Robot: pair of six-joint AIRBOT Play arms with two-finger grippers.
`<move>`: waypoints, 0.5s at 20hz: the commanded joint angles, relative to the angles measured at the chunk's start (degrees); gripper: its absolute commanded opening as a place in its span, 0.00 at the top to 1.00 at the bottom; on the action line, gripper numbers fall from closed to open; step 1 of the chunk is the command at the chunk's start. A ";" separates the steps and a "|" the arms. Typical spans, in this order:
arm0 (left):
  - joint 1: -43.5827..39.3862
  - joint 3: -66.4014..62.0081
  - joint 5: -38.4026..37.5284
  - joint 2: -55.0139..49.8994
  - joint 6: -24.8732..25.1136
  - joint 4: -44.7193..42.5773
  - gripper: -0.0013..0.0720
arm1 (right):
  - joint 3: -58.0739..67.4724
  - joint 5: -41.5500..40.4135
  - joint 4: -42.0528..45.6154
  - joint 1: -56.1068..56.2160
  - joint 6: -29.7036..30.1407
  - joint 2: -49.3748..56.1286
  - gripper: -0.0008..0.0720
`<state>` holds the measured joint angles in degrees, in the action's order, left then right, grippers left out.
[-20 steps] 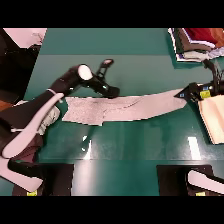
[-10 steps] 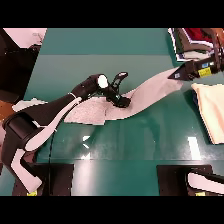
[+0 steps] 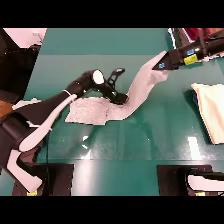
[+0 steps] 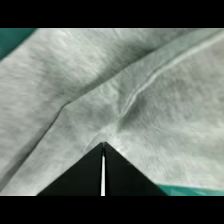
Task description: Fold the shirts.
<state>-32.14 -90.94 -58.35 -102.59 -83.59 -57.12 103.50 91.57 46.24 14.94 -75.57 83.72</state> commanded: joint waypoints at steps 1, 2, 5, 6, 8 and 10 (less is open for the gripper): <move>5.03 -0.07 -1.92 5.88 0.02 -4.92 0.95 | 3.17 -0.22 -0.07 5.14 -0.02 2.38 0.97; 7.32 -0.07 -3.04 8.33 0.04 -6.78 0.95 | 3.93 -0.66 -0.07 6.88 0.00 3.17 0.97; 14.43 -0.09 -6.40 15.52 0.20 -13.29 0.95 | 5.55 -5.22 -0.20 14.23 0.26 5.92 0.97; 16.98 -0.07 -7.28 17.86 0.72 -15.23 0.95 | 6.19 -7.23 -0.20 16.98 0.46 7.13 0.97; 21.84 -0.07 -8.59 21.92 1.53 -17.33 0.95 | 8.50 -11.69 -0.20 23.61 1.29 10.97 0.97; 26.12 -0.07 -9.22 25.22 1.55 -17.92 0.95 | 10.64 -18.32 -0.17 29.75 1.75 15.43 0.97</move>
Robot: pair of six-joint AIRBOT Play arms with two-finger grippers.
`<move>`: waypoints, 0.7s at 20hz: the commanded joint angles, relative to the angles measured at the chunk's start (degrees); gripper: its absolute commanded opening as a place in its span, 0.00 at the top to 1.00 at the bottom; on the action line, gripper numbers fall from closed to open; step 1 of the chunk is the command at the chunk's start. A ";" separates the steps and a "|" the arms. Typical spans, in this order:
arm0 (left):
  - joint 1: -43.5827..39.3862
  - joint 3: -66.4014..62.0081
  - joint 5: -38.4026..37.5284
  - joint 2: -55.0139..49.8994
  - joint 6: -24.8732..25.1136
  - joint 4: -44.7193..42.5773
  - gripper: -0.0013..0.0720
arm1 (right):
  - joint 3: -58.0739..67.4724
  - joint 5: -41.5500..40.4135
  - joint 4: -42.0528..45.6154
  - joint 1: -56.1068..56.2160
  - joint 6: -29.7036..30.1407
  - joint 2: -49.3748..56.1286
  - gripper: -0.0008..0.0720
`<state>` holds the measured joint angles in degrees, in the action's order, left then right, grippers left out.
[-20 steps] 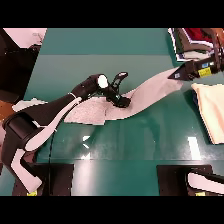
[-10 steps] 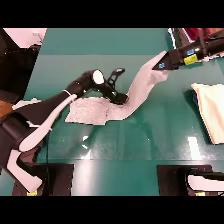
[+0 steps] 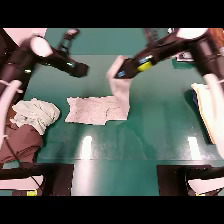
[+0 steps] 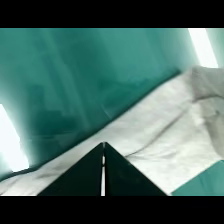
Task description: Fold the shirts.
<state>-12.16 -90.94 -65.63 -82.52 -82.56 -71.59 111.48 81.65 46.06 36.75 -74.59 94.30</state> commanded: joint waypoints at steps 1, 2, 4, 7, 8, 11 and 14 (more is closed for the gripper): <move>7.93 -0.09 -2.12 6.49 0.50 -3.43 0.95 | 3.85 -12.35 0.00 10.97 1.27 7.61 0.96; 9.66 -0.07 -2.43 7.48 0.50 -3.43 0.95 | 5.16 -15.34 0.00 13.46 2.32 10.16 0.75; 12.11 -0.07 -3.52 8.96 0.48 -3.41 0.95 | 6.88 -19.65 -0.15 17.44 2.80 14.08 0.25; 13.88 -0.07 -6.34 9.49 0.55 -3.43 0.95 | 6.91 -15.02 4.22 18.25 3.21 13.79 0.21; 13.88 -0.07 -7.39 9.49 0.55 -3.43 0.95 | 6.05 -11.45 7.87 17.33 2.32 12.66 0.21; 13.86 -0.07 -8.13 9.49 0.52 -2.97 0.95 | -3.76 -5.66 13.60 11.89 0.85 6.43 0.21; 13.86 -0.07 -8.55 9.46 0.52 -2.80 0.95 | -18.18 -4.90 13.94 3.96 -0.44 -0.61 0.21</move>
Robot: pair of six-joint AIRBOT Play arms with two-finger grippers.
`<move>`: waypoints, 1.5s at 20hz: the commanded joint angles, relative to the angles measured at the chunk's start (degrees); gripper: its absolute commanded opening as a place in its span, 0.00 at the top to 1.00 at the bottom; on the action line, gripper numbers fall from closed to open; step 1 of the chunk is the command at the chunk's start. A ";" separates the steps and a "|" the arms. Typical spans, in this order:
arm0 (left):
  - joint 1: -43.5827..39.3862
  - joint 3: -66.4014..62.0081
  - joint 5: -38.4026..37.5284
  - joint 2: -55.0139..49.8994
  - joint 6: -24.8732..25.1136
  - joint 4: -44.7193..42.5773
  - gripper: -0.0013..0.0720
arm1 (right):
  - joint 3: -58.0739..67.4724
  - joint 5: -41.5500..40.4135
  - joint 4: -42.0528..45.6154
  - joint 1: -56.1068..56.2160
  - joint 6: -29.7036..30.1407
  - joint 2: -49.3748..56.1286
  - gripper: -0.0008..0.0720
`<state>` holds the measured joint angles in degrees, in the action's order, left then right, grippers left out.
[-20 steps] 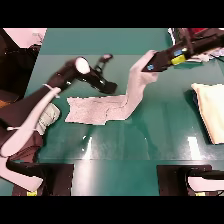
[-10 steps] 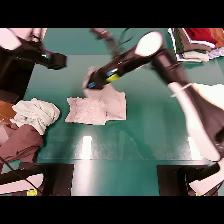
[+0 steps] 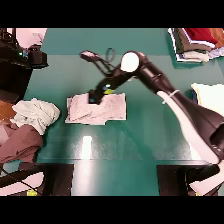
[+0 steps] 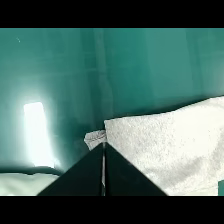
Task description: Fold the shirts.
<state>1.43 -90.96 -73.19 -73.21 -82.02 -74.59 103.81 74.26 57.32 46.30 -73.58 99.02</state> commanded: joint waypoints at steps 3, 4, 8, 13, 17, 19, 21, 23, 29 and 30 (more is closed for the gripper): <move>0.26 -0.04 -0.72 0.15 -0.02 1.29 0.95 | -24.65 -2.97 2.12 -13.90 -2.97 -11.06 0.21; 0.26 -0.04 -0.66 0.15 -0.02 1.62 0.95 | -28.65 -5.40 1.07 -16.48 -3.34 -12.20 0.21; 0.26 -0.02 0.37 0.15 -0.02 1.92 0.95 | -37.48 -13.49 -8.13 -23.39 -2.95 -11.30 0.21; 0.26 0.44 0.79 0.04 0.00 2.19 0.95 | -34.45 -12.59 -20.85 -21.81 0.46 -1.66 0.21; 0.26 0.44 0.74 0.04 0.98 2.23 0.95 | -27.28 -10.40 -25.14 -16.74 0.81 5.88 0.21; 0.26 0.44 0.68 0.04 1.03 2.29 0.95 | -24.57 -9.99 -26.14 -14.21 1.14 7.78 0.22; 0.26 0.44 0.70 0.04 1.03 3.23 0.95 | -22.97 -10.25 -25.73 -12.39 3.23 8.00 0.47; -0.07 0.44 0.66 0.04 1.01 3.87 0.95 | -21.09 -9.22 -25.70 -12.07 4.94 7.98 0.95; -7.69 0.44 0.90 0.04 1.01 3.91 0.95 | -19.54 -7.02 -19.30 -21.59 1.86 -0.39 0.97; -9.18 0.44 1.14 0.04 0.98 3.91 0.95 | -19.52 -6.01 -15.32 -24.63 0.07 -2.80 0.97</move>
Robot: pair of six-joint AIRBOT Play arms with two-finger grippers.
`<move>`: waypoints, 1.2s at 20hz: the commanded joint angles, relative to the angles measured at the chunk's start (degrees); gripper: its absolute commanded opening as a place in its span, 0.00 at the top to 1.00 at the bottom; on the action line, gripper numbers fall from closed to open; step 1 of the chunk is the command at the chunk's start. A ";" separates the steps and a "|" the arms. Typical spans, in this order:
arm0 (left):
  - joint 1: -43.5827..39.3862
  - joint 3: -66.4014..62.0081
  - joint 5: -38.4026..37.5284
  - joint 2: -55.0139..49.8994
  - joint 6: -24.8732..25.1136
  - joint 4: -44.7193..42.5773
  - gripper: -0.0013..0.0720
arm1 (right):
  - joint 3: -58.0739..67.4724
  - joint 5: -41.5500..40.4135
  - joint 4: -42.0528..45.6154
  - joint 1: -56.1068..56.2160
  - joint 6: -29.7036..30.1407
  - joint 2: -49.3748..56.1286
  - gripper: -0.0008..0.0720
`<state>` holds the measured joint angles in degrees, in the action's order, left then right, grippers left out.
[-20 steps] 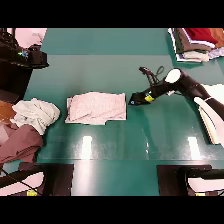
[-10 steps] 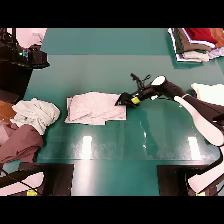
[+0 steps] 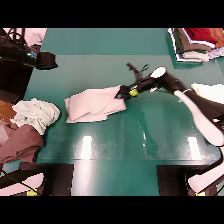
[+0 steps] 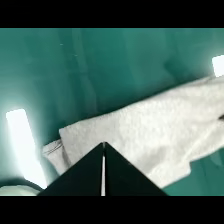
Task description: Fold the shirts.
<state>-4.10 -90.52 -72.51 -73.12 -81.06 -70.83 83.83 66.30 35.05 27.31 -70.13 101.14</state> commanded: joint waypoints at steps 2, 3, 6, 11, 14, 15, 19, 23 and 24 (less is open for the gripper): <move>-6.36 0.00 1.36 -0.04 0.02 0.17 0.95 | 0.46 4.28 13.46 -12.76 -4.61 -9.81 0.97; -7.67 0.00 2.19 -0.04 -0.02 0.17 0.95 | 0.46 5.01 16.09 -16.74 -4.87 -12.13 0.97; -11.30 0.00 4.76 -0.04 -0.17 0.20 0.95 | 0.46 5.01 20.17 -28.41 -5.05 -17.31 0.97; -16.09 0.00 7.96 -0.04 -1.55 0.24 0.95 | 0.46 1.31 19.41 -46.38 -5.03 -19.37 0.97; -17.68 0.00 8.85 -0.07 -1.53 0.26 0.95 | 0.57 -1.53 15.26 -53.11 -4.79 -18.69 0.97; -17.68 0.00 9.05 -0.09 -1.55 0.79 0.95 | 0.96 -2.36 13.92 -54.62 -4.33 -18.47 0.97; -17.68 0.00 9.05 -0.09 -1.55 0.92 0.95 | 8.70 0.24 13.97 -56.52 -4.31 -16.13 0.97; -17.68 0.00 8.98 -0.09 -1.53 0.92 0.95 | 17.92 4.87 14.56 -56.59 -3.67 -15.93 0.97; -17.68 0.00 8.94 -0.09 -1.51 0.92 0.95 | 19.82 6.23 14.49 -57.02 -3.67 -15.93 0.97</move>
<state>-21.69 -90.52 -63.61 -73.19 -82.61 -70.00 98.15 69.06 49.34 -28.86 -74.22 84.93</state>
